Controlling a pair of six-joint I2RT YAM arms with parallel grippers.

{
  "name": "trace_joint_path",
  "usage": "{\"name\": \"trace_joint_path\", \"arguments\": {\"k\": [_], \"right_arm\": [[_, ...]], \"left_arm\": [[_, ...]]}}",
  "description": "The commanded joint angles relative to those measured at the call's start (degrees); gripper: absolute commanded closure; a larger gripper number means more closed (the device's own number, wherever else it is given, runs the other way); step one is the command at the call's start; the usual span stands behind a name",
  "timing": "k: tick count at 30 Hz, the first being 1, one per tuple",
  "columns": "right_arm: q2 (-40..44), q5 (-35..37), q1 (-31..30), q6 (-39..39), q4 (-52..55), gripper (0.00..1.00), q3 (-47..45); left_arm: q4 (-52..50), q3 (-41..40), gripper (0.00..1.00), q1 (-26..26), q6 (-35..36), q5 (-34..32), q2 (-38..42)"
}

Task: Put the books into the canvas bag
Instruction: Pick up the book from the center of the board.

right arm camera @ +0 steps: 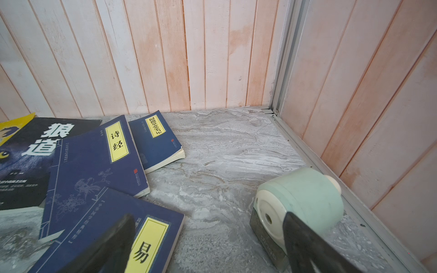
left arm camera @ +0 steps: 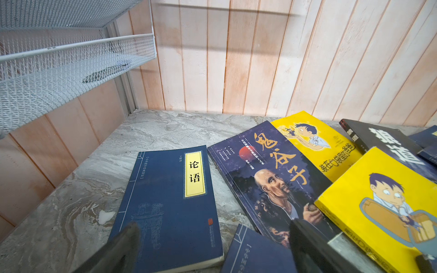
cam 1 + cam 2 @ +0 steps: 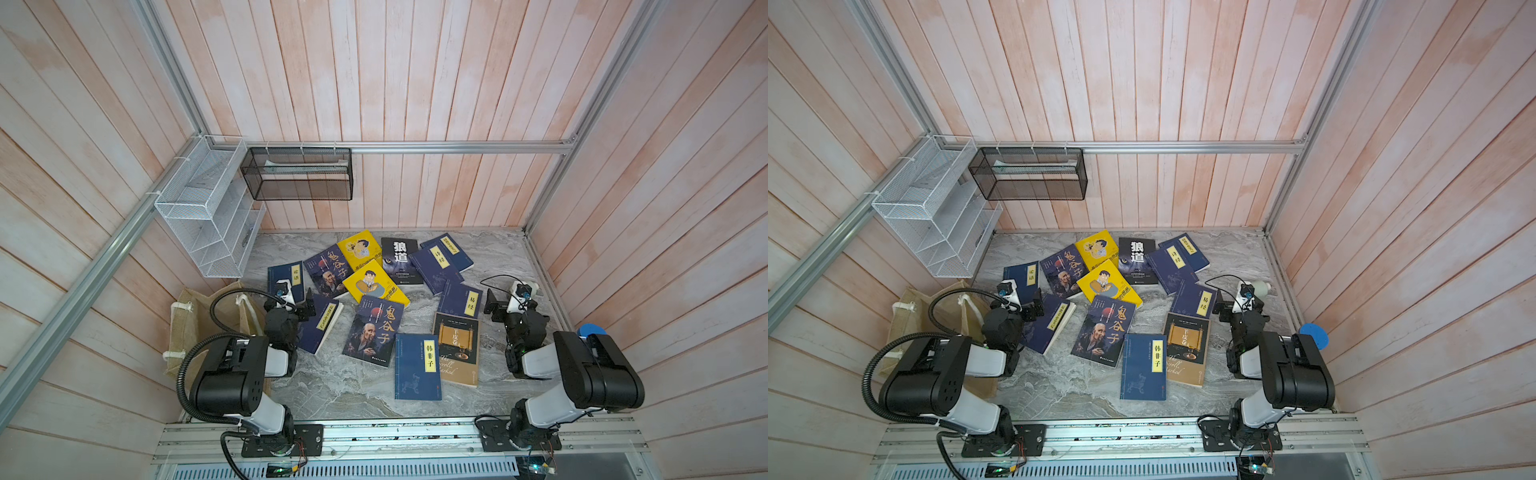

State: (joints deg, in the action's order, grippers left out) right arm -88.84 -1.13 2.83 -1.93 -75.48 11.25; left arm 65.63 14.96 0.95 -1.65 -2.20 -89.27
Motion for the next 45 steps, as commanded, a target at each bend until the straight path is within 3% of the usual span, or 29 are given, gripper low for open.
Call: {"name": "trace_joint_path", "arguments": {"k": [1,22,28,33,39,45], "right_arm": [[-0.81,0.89,0.11,-0.44,-1.77,0.02,0.74],[-0.71,0.46,0.16,-0.29,-2.32,0.02,0.35],[-1.91,2.54,0.09,-1.06,-20.91,0.02,-8.73],[-1.02,2.74,-0.27,-0.64,-27.75,0.06,-12.34],[7.96,3.48,-1.31,0.53,-16.91,0.06,-11.09],[17.83,5.4,-2.79,1.32,-2.0,0.06,-6.79]], "left_arm": [[2.14,0.53,0.0,-0.25,0.9,0.35,-0.37],[2.14,0.51,0.0,-0.2,0.86,0.35,-0.4],[4.91,-2.16,0.0,-2.29,4.45,2.31,2.25],[-5.58,0.18,0.0,-5.31,7.63,1.18,9.42],[-16.56,4.08,0.0,-6.48,6.69,3.32,18.63],[-35.23,13.45,0.0,-7.32,5.77,5.79,25.94]]}}
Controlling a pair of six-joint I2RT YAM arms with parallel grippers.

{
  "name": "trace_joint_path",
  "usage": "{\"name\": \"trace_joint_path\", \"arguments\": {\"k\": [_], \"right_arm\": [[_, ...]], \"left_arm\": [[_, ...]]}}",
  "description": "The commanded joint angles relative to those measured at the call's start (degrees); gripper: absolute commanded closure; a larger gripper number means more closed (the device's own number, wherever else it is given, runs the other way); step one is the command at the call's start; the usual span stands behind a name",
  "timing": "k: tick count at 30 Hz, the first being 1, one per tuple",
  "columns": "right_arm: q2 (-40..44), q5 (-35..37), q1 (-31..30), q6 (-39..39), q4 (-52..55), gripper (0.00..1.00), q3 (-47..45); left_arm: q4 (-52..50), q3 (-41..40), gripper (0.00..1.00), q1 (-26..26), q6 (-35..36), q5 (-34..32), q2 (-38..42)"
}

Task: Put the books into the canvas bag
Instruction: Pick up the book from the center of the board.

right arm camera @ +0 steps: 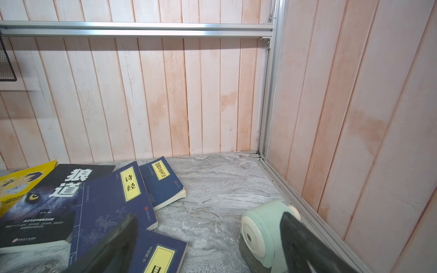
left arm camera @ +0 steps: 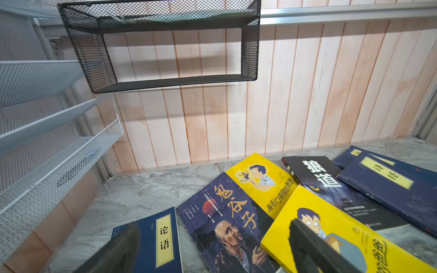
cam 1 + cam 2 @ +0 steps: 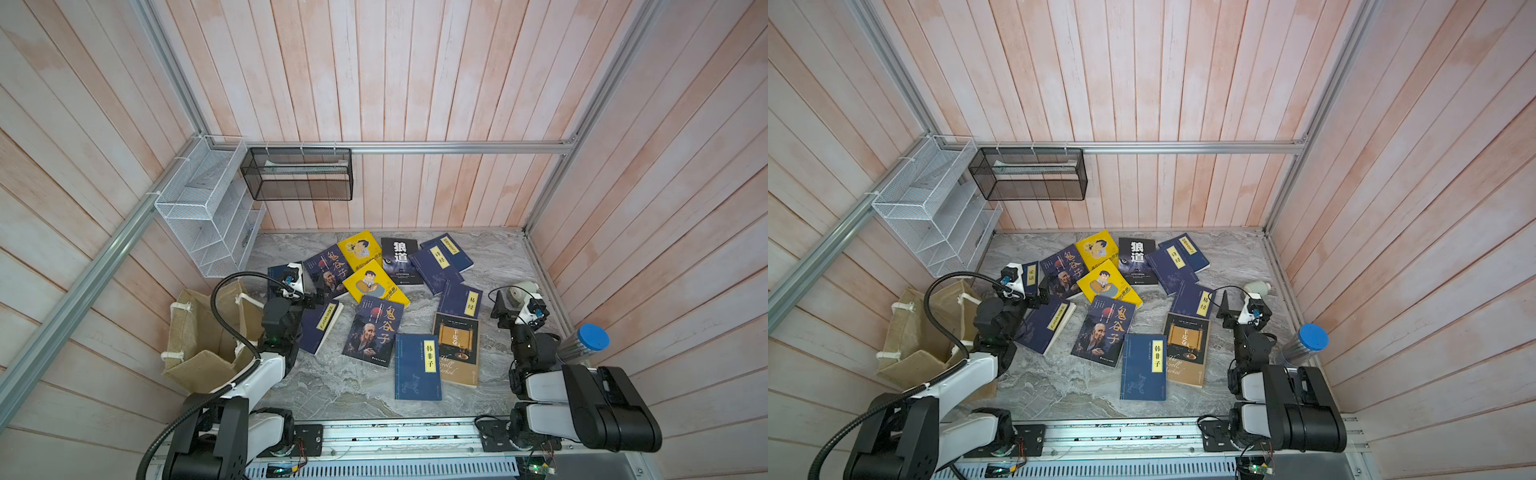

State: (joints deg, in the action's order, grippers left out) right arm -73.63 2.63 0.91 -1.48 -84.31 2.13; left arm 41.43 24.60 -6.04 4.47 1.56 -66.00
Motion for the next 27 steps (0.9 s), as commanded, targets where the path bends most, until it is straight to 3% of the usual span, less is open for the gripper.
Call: {"name": "trace_joint_path", "arguments": {"k": [1,6,12,19,27], "right_arm": [[4.09,1.77,-1.34,0.06,9.13,0.05,3.41],[6.2,4.04,-8.2,0.24,23.46,0.07,11.37],[-0.78,10.61,-22.2,-1.92,32.39,0.07,22.97],[-14.75,14.1,-36.93,-13.1,46.97,0.09,42.34],[-31.55,7.18,-44.41,-32.98,72.2,0.17,67.46]], "left_arm": [[-14.28,5.58,0.0,-0.29,-0.85,1.72,3.97],[-31.63,14.62,0.0,-0.32,-4.34,-1.06,6.27],[-45.92,20.41,0.0,-0.28,-8.42,-2.79,1.75],[-52.45,25.3,0.0,0.37,-13.85,1.12,-12.32],[-53.85,34.15,0.02,3.79,-17.64,4.54,-26.56]]}}
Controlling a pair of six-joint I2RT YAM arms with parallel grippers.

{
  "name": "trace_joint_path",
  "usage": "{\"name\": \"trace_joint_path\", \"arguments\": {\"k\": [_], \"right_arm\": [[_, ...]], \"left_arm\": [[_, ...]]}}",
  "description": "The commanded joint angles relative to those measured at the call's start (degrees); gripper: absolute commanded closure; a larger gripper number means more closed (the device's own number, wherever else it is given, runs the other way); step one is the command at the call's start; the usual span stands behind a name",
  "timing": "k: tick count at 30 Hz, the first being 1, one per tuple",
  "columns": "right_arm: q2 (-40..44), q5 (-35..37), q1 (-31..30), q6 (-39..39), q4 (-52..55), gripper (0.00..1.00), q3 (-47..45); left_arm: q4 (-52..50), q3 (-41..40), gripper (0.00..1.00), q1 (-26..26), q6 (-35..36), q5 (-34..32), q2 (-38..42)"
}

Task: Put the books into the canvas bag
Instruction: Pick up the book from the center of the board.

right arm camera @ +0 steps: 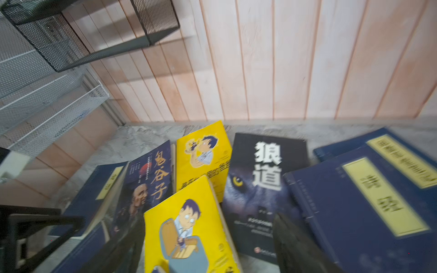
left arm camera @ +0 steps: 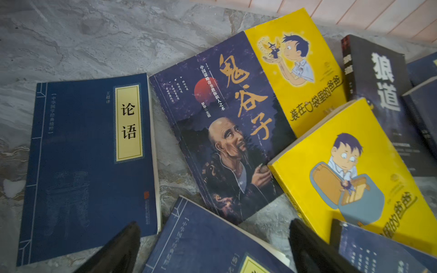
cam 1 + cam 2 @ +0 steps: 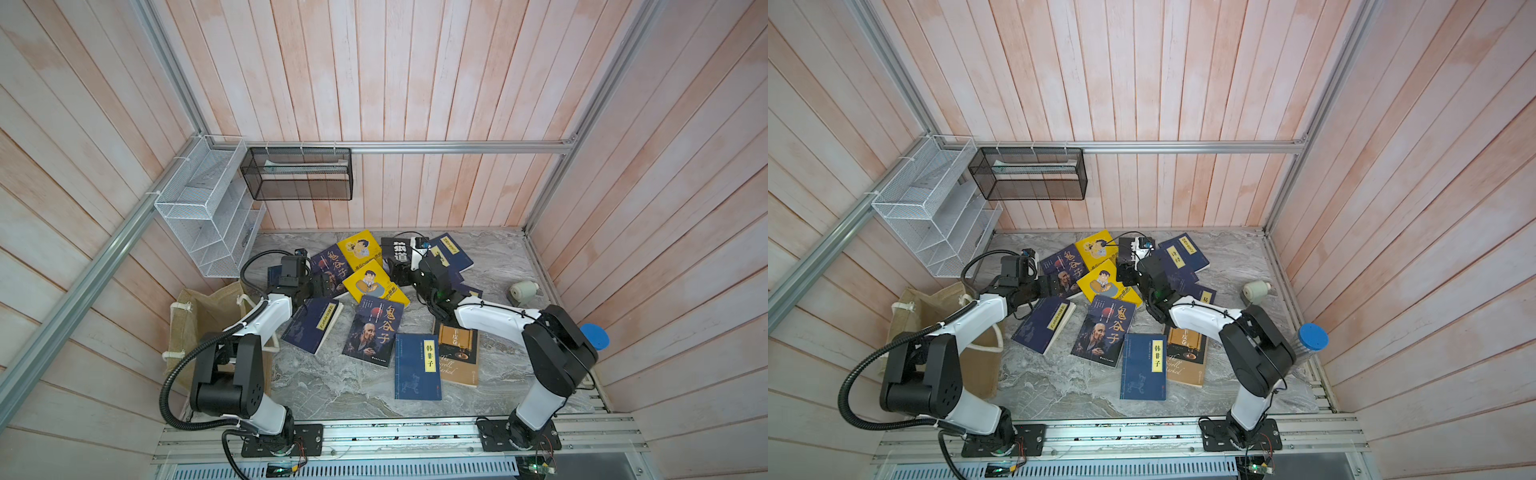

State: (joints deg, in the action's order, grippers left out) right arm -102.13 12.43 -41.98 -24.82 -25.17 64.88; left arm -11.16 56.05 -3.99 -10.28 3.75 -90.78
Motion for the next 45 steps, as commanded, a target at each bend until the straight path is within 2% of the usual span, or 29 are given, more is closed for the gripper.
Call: {"name": "trace_joint_path", "arguments": {"k": [1,5,17,23,27,35,41,45], "right_arm": [[-4.68,-4.72,-2.06,-11.37,14.62,0.19,6.91],[-9.76,-11.06,-4.19,-17.07,16.82,0.26,12.03],[-23.15,-23.07,-10.06,-24.62,22.3,0.26,27.27],[-24.97,-23.26,-12.47,-26.2,22.42,0.26,28.86],[-25.94,-22.99,-12.42,-26.26,24.62,0.26,30.67],[-28.06,-26.74,-12.38,-28.18,29.08,0.24,31.92],[-28.33,-26.02,-11.94,-28.24,31.68,0.24,32.0],[-29.36,-27.18,-11.37,-29.34,32.06,0.24,31.64]], "left_arm": [[-1.56,3.1,0.03,2.65,-3.7,3.59,-2.79],[-2.76,2.49,0.03,4.03,-4.4,5.04,-4.49],[-0.59,-7.34,0.03,6.27,-6.57,7.87,-1.99],[1.33,-10.61,0.03,6.28,-8.49,8.88,-1.96],[-0.19,-10.95,0.03,6.27,-8.86,9.41,-1.55],[-0.64,-12.67,0.03,6.27,-10.61,12.88,-1.33],[-1.48,-12.35,0.03,6.27,-10.99,14.92,-1.68],[-1.81,-12.41,0.07,6.27,-11.03,17.51,-1.42]]}}
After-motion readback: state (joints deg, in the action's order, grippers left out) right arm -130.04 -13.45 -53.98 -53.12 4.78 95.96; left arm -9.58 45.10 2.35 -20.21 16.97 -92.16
